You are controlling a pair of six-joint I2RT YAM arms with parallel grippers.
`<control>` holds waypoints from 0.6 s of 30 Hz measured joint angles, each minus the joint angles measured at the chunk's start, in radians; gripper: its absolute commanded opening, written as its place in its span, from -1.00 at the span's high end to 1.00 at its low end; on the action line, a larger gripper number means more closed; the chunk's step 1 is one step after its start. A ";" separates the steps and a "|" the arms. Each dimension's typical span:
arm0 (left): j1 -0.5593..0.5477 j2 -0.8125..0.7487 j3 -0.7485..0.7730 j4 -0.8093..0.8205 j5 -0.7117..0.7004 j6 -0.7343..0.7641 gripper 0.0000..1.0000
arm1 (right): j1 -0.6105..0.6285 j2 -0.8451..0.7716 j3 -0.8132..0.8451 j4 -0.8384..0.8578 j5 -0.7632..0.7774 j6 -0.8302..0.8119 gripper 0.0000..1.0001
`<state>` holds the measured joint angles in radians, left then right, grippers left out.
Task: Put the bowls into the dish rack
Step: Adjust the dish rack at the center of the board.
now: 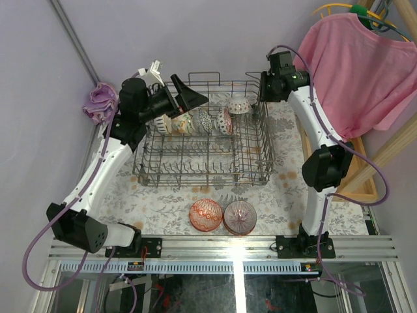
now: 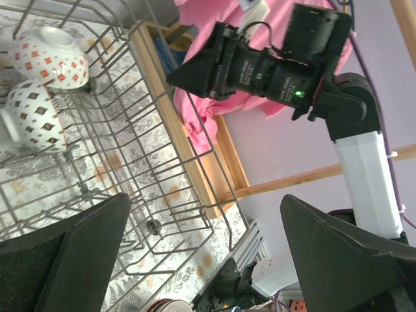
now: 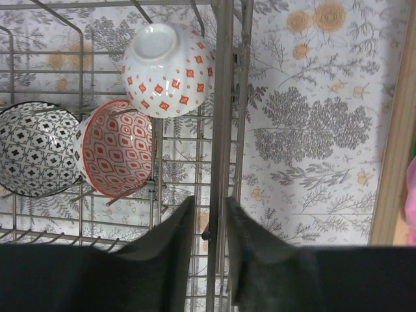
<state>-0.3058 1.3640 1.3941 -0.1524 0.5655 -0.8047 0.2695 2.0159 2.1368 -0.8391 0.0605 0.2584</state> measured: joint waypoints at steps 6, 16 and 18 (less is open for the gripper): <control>0.001 -0.061 -0.004 -0.111 -0.055 0.051 -0.99 | -0.004 -0.121 -0.064 0.037 -0.034 -0.003 -0.43; 0.006 -0.076 0.012 -0.258 -0.208 0.120 -0.99 | -0.006 -0.515 -0.296 0.110 -0.057 0.047 -0.98; 0.009 -0.074 0.013 -0.277 -0.238 0.127 -0.99 | -0.006 -0.595 -0.371 0.111 -0.055 0.057 -0.98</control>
<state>-0.2970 1.2896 1.4075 -0.4294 0.3271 -0.6777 0.2630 1.4208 1.7660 -0.7277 0.0051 0.3153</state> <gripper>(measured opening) 0.994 0.993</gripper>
